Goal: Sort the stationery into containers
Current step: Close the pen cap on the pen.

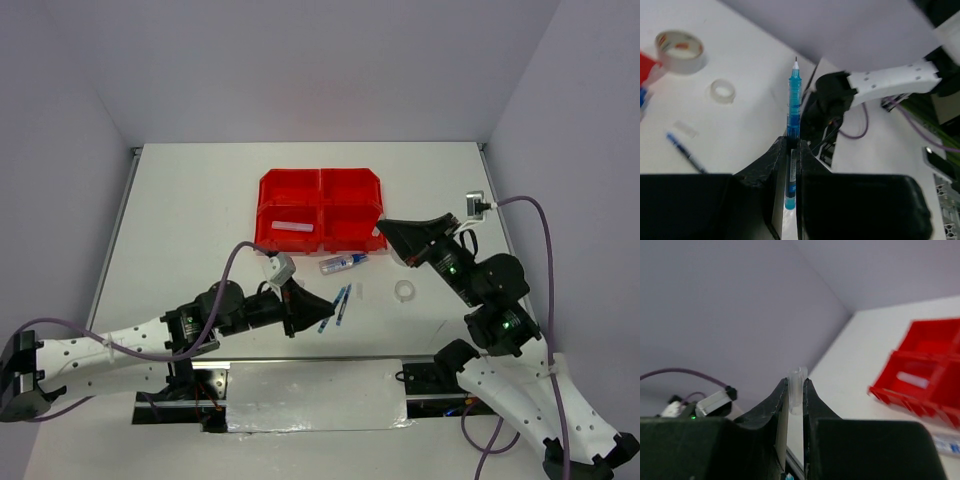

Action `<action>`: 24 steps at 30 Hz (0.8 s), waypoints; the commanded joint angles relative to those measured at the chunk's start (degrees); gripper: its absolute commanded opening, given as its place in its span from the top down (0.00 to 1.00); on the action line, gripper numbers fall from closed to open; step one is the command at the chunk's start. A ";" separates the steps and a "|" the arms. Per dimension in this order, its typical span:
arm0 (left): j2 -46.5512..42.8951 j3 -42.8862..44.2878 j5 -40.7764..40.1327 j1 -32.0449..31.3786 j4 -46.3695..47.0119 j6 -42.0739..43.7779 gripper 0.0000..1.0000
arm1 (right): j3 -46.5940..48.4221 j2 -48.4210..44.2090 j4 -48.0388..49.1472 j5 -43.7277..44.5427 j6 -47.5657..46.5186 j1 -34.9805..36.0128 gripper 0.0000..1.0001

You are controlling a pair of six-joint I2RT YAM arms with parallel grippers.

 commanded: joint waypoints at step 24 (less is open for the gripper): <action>5.30 8.81 9.50 3.10 24.73 10.08 1.00 | -0.91 0.98 26.03 -3.47 -11.56 19.49 1.00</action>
